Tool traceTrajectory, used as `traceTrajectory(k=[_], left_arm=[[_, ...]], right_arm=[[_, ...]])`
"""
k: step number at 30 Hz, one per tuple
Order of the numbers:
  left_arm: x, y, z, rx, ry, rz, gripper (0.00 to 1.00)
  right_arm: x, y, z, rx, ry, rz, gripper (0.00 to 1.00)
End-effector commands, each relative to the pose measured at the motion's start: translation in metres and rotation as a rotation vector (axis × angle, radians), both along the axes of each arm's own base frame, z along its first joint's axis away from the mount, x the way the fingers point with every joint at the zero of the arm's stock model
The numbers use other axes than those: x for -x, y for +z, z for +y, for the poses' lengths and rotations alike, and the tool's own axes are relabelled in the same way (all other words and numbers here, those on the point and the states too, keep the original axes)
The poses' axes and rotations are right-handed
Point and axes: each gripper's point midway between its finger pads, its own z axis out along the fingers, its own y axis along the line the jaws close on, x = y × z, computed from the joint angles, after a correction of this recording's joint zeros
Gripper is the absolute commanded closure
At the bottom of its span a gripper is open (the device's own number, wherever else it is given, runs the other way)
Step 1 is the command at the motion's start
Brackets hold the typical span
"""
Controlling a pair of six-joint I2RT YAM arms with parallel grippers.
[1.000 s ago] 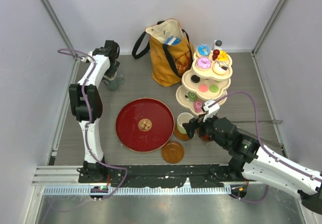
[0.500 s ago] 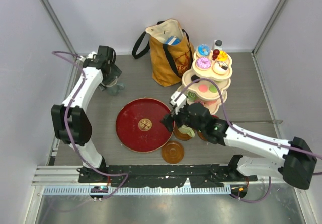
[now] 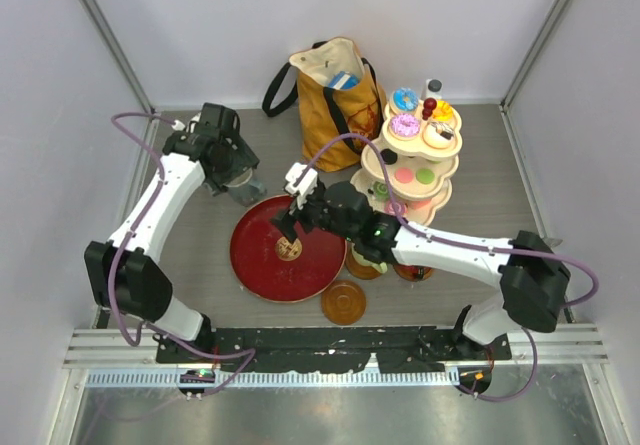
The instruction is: Serve the afternoon tea
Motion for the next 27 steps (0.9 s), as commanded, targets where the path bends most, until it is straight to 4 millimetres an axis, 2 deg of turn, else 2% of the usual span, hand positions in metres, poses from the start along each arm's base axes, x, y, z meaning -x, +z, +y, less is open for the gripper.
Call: traceTrajectory(k=[1, 3, 8, 13, 19, 21, 22, 23, 24, 26, 27], left_arm=[[0.019, 0.038, -0.026, 0.064, -0.074, -0.1, 1.0], [0.031, 0.035, -0.035, 0.06, -0.096, -0.085, 1.0], [0.055, 0.022, -0.052, 0.069, -0.125, -0.026, 1.0], [0.068, 0.023, -0.066, 0.084, -0.138, -0.028, 1.0], [0.074, 0.026, -0.076, 0.105, -0.143, -0.029, 1.0], [0.074, 0.028, -0.079, 0.11, -0.148, -0.036, 1.0], [0.075, 0.029, -0.079, 0.108, -0.151, -0.039, 1.0], [0.076, 0.029, -0.079, 0.104, -0.153, -0.037, 1.0], [0.077, 0.03, -0.078, 0.104, -0.151, -0.034, 1.0], [0.081, 0.031, -0.078, 0.112, -0.157, -0.036, 1.0], [0.083, 0.033, -0.078, 0.119, -0.162, -0.041, 1.0]], right_arm=[[-0.01, 0.014, 0.012, -0.043, -0.044, -0.049, 0.11], [-0.016, -0.002, 0.013, -0.025, -0.083, -0.036, 0.12], [-0.023, -0.017, 0.013, -0.005, -0.141, -0.018, 0.12], [-0.017, -0.033, 0.015, -0.016, -0.149, 0.042, 0.22], [-0.006, -0.04, 0.026, -0.005, -0.128, 0.062, 0.37], [-0.005, -0.043, 0.027, 0.009, -0.145, 0.064, 0.47], [-0.005, -0.043, 0.028, 0.017, -0.167, 0.057, 0.62], [-0.006, -0.043, 0.026, 0.02, -0.188, 0.048, 0.69], [-0.007, -0.043, 0.025, 0.025, -0.218, 0.039, 0.84], [-0.006, -0.041, 0.021, 0.014, -0.263, 0.038, 0.94], [-0.007, -0.038, 0.02, 0.003, -0.272, 0.036, 0.94]])
